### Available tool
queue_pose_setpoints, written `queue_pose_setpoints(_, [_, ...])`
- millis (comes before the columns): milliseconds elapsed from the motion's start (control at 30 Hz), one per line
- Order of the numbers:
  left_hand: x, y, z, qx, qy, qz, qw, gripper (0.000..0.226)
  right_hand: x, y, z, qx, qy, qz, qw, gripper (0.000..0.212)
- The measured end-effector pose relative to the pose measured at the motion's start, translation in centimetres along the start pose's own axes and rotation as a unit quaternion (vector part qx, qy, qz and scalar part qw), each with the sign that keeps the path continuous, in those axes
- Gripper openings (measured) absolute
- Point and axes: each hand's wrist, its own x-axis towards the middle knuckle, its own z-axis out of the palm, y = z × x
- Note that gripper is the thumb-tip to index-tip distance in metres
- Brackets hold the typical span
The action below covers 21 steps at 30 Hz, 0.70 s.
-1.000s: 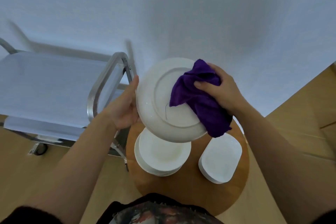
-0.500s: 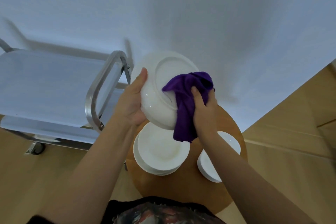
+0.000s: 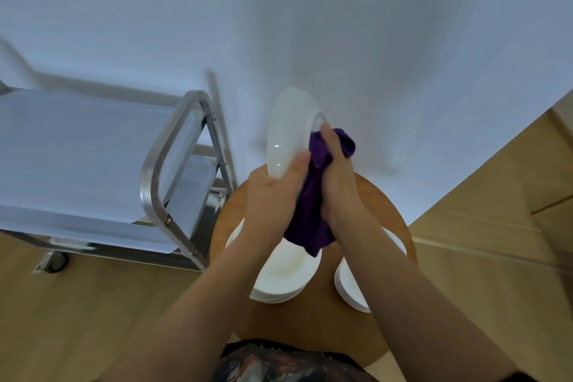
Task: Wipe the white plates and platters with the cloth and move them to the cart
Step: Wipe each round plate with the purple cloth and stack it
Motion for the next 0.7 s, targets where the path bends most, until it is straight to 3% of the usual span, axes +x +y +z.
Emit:
queue_pose_setpoints(133, [0.4, 0.4, -0.1, 0.003, 0.014, 0.017, 1.000, 0.018, 0.6, -1.3, 1.0, -0.030, -0.043, -0.052, 0.997, 0.044])
queue_pose_setpoints(233, [1.1, 0.4, -0.7, -0.030, 0.042, -0.005, 0.999, 0.019, 0.0, -1.1, 1.8, -0.125, -0.085, -0.122, 0.981, 0.024])
queue_pose_setpoints(333, [1.6, 0.2, -1.1, -0.099, 0.095, -0.046, 0.989, 0.028, -1.5, 0.0, 1.7, -0.213, -0.122, -0.186, 0.951, 0.021])
queue_pose_setpoints(533, [1.4, -0.6, -2.1, -0.192, 0.014, -0.134, 0.972, 0.037, -3.1, 3.3, 0.8, -0.298, -0.069, -0.429, 0.850, 0.049])
queue_pose_setpoints(633, [1.3, -0.8, -2.2, -0.218, 0.011, -0.199, 0.955, 0.049, -2.2, 5.4, -1.0, -0.355, -0.039, -0.543, 0.760, 0.048])
queue_pose_setpoints(700, [1.7, -0.4, -2.1, -0.249, 0.022, -0.223, 0.942, 0.057, -1.4, 6.6, -2.6, -0.380, -0.031, -0.580, 0.719, 0.050])
